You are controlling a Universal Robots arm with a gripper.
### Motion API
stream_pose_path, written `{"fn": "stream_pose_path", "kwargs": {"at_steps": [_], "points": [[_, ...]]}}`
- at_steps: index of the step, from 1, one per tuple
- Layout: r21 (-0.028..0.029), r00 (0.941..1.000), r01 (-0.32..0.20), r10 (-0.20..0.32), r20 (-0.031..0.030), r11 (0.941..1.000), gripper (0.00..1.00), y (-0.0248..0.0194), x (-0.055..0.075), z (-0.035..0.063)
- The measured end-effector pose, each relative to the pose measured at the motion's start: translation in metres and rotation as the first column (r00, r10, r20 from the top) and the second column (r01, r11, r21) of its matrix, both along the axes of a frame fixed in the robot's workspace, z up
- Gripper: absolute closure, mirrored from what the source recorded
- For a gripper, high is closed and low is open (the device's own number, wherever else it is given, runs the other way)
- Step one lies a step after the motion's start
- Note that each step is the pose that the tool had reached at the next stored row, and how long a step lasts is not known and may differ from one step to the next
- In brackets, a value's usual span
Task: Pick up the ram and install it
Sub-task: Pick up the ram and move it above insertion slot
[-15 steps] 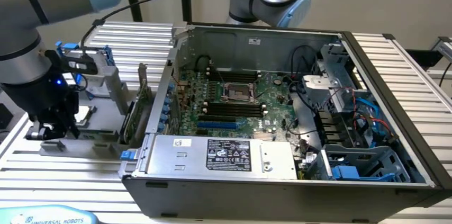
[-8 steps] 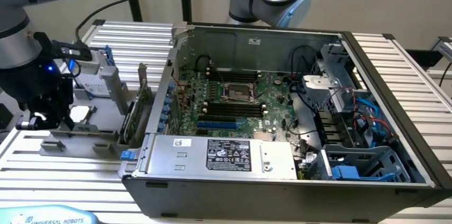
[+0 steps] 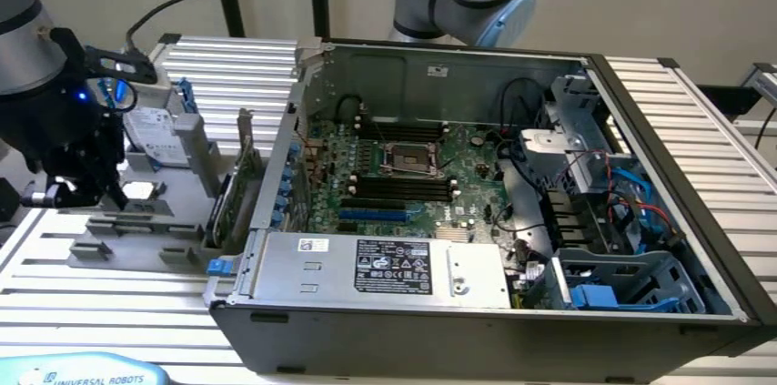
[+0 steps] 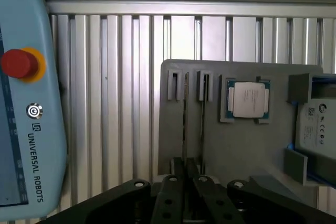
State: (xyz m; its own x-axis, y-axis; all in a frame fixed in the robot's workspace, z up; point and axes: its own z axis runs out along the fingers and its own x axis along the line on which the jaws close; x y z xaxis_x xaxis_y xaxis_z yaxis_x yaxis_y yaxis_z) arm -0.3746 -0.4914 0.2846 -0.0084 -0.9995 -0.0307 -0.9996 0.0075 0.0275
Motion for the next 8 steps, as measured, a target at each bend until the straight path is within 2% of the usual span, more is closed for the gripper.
{"fn": "stream_pose_path", "kwargs": {"at_steps": [8], "points": [[0.0116,1.0,-0.005,0.005,0.0,0.9999,0.86,0.0,0.024,0.0308]]}}
